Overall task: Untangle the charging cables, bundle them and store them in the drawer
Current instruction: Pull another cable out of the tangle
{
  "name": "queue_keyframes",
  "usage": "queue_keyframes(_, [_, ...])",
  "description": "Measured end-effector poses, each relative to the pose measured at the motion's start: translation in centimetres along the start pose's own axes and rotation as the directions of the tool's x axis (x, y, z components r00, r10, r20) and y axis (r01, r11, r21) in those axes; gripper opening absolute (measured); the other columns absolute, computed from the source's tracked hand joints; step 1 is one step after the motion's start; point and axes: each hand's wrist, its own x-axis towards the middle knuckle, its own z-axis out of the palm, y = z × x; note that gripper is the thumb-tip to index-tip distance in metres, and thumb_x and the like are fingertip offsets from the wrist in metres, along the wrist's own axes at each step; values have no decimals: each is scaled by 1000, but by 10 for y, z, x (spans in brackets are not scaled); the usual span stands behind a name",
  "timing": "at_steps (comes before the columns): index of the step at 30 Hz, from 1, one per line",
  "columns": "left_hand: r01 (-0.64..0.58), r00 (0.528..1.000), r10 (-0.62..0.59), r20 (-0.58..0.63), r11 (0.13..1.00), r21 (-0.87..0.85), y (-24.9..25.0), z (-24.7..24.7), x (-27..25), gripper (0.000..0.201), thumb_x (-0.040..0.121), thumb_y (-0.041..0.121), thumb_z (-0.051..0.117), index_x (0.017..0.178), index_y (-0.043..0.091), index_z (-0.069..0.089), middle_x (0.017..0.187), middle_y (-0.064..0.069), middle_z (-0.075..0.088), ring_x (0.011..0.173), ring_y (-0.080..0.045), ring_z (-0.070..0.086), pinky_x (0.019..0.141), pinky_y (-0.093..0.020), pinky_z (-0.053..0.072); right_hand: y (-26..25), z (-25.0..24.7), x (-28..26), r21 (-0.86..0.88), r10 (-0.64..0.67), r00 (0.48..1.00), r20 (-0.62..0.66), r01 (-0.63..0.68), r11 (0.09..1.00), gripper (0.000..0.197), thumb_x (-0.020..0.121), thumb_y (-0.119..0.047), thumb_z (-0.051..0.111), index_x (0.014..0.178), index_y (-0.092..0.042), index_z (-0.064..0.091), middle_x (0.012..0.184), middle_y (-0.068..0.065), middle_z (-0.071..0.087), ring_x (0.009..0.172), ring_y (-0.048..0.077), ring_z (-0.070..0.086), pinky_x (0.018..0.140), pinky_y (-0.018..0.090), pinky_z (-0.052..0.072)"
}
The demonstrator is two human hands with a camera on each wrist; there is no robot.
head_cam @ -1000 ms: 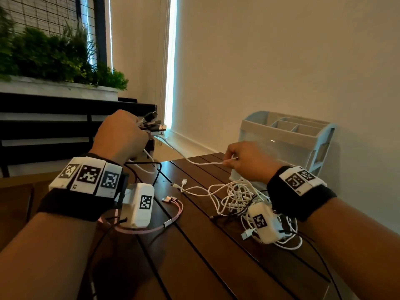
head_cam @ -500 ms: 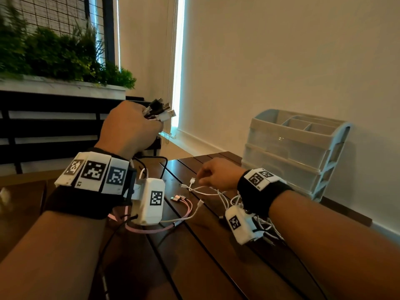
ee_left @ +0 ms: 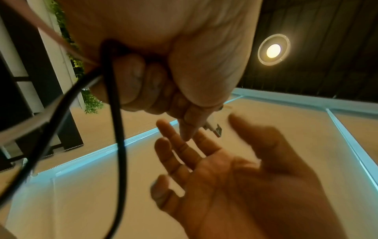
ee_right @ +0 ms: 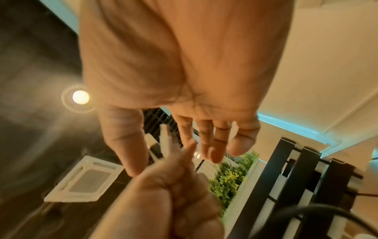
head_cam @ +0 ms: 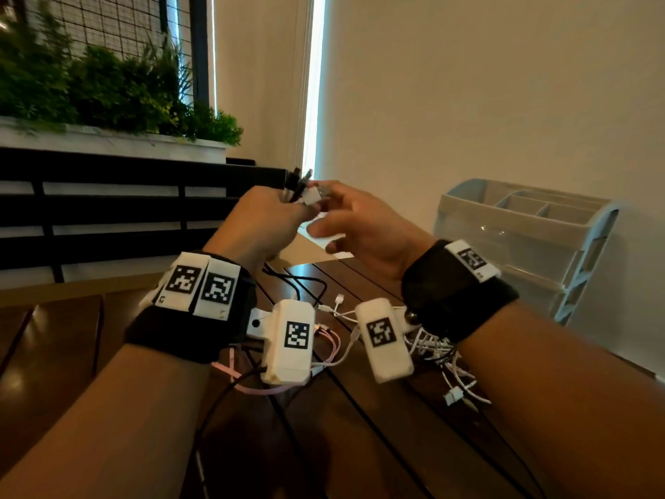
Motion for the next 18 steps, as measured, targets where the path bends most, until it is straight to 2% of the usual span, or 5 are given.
queue_keyframes(2, [-42, 999, 42, 25, 999, 20, -2, 5, -1, 25, 91, 34, 61, 84, 11, 68, 67, -4, 59, 50, -10, 47, 45, -22, 35, -7, -2, -2, -37, 87, 996, -1, -87, 995, 43, 73, -47, 68, 109, -22, 66, 109, 0, 64, 96, 19, 56, 75, 34, 41])
queue_keyframes(5, [-150, 987, 147, 72, 988, 44, -4, 17, -3, 28, 96, 25, 55, 70, 18, 63, 61, 4, 57, 38, 6, 50, 36, -7, 32, 1, 0, -4, -45, 164, 986, 11, -163, 986, 86, 59, -78, 65, 119, -16, 63, 121, 5, 63, 109, 29, 58, 87, 41, 47])
queue_keyframes(9, [-260, 940, 240, 243, 964, 51, -2, 30, -11, 16, 96, 12, 54, 99, 23, 65, 80, 11, 63, 64, 9, 59, 49, -2, 39, 11, 3, -12, 136, 93, 994, -62, -84, 987, 68, 72, -56, 62, 126, -15, 60, 120, 7, 65, 116, 24, 59, 105, 51, 42])
queue_keyframes(13, [-322, 905, 308, 295, 947, -1, -4, 35, -11, 25, 87, 15, 65, 108, 28, 64, 94, 9, 70, 93, -6, 66, 81, -23, 52, 8, 4, -20, 142, -55, 988, -148, 76, 987, 33, 98, -25, 47, 117, -4, 65, 104, 1, 68, 95, 6, 65, 91, 26, 52])
queue_keyframes(18, [-274, 910, 267, 318, 962, -24, -4, 33, -11, 14, 88, 32, 65, 80, 20, 69, 52, 14, 60, 46, 4, 53, 50, -13, 40, -6, -14, -24, 175, -129, 953, -275, 182, 968, 36, 98, -29, 47, 83, 2, 60, 114, 16, 68, 107, 26, 66, 93, 38, 53])
